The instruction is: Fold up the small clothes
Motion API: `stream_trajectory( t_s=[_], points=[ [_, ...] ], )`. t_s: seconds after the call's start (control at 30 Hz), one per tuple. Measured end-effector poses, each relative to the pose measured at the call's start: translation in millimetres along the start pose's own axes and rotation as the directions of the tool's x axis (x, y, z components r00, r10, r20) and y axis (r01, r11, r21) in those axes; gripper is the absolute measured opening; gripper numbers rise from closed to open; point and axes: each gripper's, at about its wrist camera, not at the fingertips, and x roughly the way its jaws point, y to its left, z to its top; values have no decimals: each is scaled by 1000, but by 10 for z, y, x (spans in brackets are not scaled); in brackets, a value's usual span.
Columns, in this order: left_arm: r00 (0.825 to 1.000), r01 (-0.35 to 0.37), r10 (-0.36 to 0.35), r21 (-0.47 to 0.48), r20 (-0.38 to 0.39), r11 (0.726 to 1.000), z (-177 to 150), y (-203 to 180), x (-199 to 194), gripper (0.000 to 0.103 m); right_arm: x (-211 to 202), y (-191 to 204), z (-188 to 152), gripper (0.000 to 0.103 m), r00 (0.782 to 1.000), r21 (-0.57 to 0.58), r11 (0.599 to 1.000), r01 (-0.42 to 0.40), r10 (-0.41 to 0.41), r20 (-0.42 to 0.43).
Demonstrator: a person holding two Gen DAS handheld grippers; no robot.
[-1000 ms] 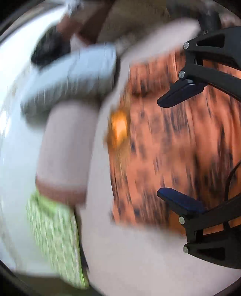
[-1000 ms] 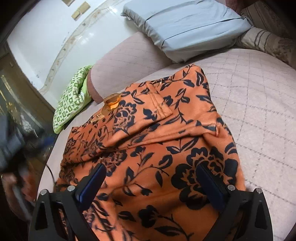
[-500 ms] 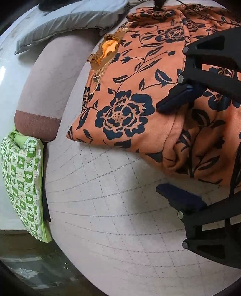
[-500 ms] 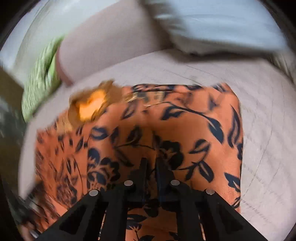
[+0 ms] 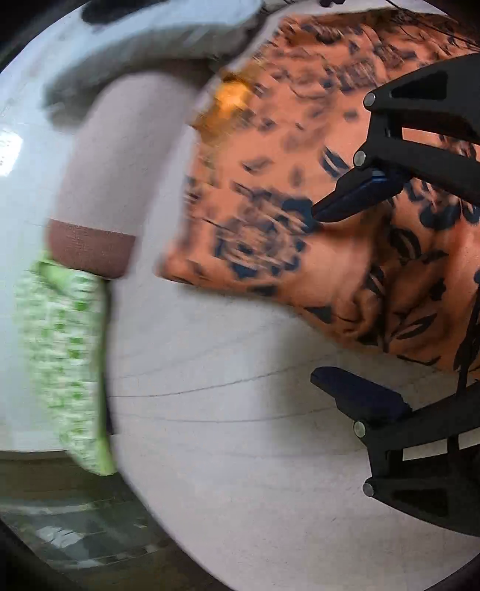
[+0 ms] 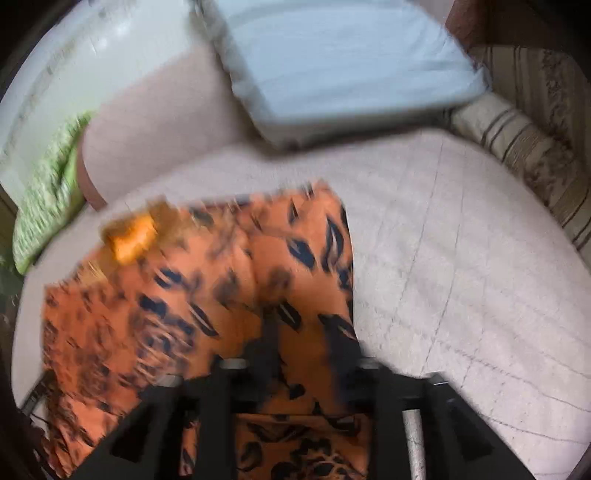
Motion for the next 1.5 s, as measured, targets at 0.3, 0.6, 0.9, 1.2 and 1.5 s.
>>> stream_trajectory(
  t_s=[0.3,0.6,0.9,1.2,1.5],
  points=[
    [998,-45,50,105,-47,993,-44,-154,203,81,762,529,254,80,987,-155,988,20,-44,-156],
    [997,-18,23,73,-72,997,-14,-67,261,81,324,530,99,24,984,-188,967,173,-178,-6],
    [997,-34,40,83,-63,996,-28,-54,249,82,59,3,88,76,995,-7,996,93,-93,37],
    [995,-11,12,15,-96,1000,-21,51,316,84,407,-128,-222,40,994,-9,999,39,-40,-97],
    [996,-22,24,25,-90,999,-24,37,298,84,602,-62,-259,35,964,-109,970,217,-230,-132]
  ],
)
